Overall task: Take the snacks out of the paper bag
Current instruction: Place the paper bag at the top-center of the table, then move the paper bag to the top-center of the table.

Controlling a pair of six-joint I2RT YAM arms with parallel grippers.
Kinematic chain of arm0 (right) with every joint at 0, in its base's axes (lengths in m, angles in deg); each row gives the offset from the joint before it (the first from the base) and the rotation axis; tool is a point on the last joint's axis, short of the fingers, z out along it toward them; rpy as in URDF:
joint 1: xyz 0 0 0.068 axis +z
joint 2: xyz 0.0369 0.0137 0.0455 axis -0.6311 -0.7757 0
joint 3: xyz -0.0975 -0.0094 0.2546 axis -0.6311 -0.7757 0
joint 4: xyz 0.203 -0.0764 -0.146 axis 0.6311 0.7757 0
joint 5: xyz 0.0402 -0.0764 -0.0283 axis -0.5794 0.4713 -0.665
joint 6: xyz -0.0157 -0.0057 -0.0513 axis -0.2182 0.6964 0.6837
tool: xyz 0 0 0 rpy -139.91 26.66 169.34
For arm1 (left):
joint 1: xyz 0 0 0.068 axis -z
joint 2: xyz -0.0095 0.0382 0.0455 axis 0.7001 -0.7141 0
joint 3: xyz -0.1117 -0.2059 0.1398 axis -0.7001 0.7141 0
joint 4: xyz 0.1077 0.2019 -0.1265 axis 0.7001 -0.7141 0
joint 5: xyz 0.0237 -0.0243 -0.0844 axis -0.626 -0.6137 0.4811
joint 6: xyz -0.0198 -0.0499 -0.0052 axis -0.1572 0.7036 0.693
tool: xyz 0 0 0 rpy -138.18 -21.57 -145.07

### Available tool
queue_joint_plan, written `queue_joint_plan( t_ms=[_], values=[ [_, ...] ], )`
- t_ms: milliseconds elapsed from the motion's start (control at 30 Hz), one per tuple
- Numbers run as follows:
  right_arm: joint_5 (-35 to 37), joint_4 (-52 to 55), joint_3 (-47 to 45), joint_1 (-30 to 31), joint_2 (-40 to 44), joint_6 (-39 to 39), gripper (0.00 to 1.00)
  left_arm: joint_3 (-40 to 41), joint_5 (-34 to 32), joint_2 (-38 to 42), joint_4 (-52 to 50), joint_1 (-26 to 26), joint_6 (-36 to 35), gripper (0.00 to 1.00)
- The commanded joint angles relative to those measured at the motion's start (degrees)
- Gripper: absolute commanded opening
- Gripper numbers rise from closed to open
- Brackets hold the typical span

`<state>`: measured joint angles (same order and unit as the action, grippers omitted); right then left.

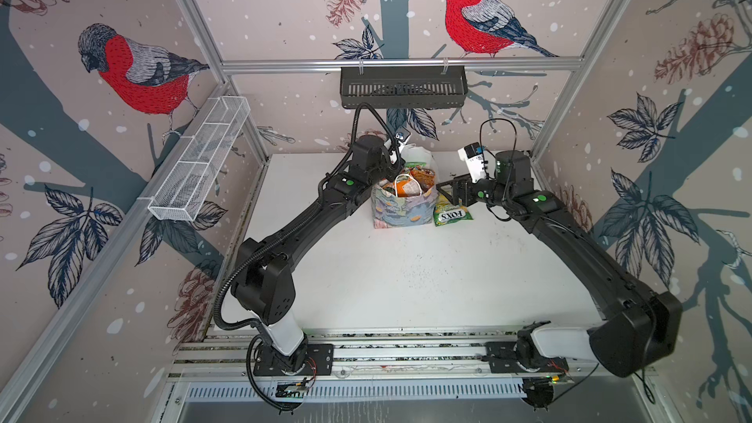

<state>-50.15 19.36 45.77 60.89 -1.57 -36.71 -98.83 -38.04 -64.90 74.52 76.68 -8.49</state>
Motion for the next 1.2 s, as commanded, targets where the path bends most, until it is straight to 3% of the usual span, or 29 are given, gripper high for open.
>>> queue_joint_plan(
  t_ms=[0,333,467,533,667,767,867,1000,1167],
  values=[
    [2.19,-3.25,1.12,1.85,0.64,0.70,0.76,0.51,1.05,-0.01,2.55,0.00,-0.27,0.08],
    [6.64,-8.16,1.42,0.51,0.63,-2.96,0.78,2.00,-3.89,3.02,5.81,-0.08,1.06,0.16],
    [6.59,-8.94,2.28,-0.31,0.35,-3.76,0.78,0.57,-8.33,7.29,6.73,-0.02,4.33,0.25],
    [6.27,-8.34,3.23,-0.62,-0.60,-3.72,0.81,-4.00,-11.16,7.51,0.35,-0.02,8.11,0.29],
    [6.63,-6.87,5.70,-1.00,-3.55,-3.85,0.82,-22.17,-18.03,0.26,-27.61,-0.39,16.90,0.37],
    [6.30,-7.20,6.30,-1.51,-4.61,-3.73,0.82,-27.47,-13.47,-3.64,-38.89,-2.52,22.03,0.36],
    [5.47,-8.39,5.47,-1.99,-4.45,-3.81,0.82,-26.64,-7.15,-4.31,-40.38,-4.74,25.20,0.40],
    [4.28,-9.60,3.97,-2.66,-3.41,-3.84,0.82,-26.14,-7.82,-4.01,-41.10,-5.26,26.33,0.43],
    [3.21,-10.36,2.62,-3.33,-2.45,-3.94,0.82,-25.94,-2.86,-5.89,-40.71,-7.35,27.69,0.38]
  ],
)
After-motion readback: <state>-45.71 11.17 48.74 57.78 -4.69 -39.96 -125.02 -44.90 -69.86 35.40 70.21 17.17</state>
